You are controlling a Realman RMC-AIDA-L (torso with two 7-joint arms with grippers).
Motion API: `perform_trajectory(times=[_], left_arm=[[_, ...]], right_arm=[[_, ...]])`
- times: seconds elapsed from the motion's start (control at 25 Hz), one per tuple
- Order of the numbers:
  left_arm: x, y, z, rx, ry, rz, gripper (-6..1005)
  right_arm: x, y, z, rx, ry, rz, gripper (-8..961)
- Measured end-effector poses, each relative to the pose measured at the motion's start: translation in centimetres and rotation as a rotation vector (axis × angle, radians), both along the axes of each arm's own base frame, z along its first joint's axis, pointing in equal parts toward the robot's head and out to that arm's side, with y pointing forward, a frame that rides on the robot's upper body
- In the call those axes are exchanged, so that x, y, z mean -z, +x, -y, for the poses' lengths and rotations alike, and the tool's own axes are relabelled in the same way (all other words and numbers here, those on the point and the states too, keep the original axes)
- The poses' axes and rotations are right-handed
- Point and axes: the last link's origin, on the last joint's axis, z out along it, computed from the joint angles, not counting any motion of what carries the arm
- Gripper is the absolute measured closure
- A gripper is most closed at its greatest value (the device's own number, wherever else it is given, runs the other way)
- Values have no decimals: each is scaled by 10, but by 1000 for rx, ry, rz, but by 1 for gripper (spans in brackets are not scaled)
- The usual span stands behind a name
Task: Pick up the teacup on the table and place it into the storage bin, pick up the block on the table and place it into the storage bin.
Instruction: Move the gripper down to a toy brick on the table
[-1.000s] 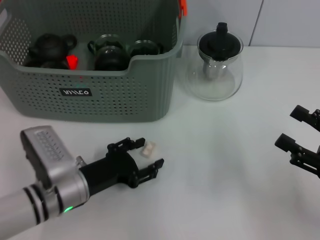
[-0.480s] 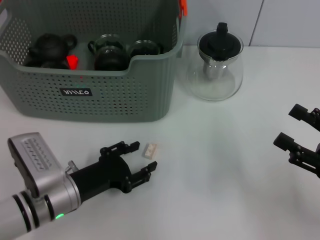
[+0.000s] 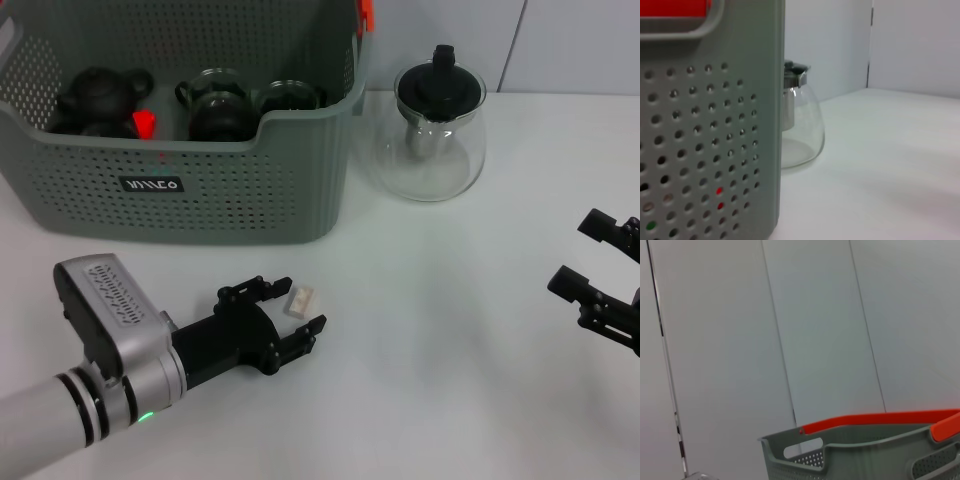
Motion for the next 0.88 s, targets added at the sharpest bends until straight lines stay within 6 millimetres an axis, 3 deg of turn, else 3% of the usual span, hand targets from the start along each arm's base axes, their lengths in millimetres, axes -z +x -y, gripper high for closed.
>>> perform_trajectory(times=[0.88], left_arm=[[-8,-8,-8,-34,56,-27,350]], right_arm=[[-1,1,1,4,0,2,74]])
